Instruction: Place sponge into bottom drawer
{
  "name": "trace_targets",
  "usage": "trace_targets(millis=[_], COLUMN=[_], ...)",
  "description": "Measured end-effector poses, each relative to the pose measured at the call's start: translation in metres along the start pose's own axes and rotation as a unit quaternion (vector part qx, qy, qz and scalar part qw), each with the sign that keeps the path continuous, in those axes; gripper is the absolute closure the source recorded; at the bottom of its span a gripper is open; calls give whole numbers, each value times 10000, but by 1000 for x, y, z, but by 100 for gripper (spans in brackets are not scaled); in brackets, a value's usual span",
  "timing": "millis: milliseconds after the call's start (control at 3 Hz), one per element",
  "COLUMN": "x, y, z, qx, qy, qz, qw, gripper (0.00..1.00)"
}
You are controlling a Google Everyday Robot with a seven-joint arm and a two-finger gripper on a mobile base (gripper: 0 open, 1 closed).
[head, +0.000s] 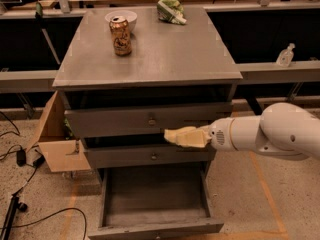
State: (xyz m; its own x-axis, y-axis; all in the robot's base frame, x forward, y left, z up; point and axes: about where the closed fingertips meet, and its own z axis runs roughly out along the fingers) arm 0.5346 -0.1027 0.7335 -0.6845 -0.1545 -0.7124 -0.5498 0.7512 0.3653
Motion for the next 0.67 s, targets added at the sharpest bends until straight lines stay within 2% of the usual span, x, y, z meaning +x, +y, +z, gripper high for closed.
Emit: trace_targets(millis=[333,667], x=[54,74], y=[-25,-30], z=[50,65], qx=[-362,-483], qy=[327,424], qz=[474,659], qw=[9977,9958], gripper=[100,100])
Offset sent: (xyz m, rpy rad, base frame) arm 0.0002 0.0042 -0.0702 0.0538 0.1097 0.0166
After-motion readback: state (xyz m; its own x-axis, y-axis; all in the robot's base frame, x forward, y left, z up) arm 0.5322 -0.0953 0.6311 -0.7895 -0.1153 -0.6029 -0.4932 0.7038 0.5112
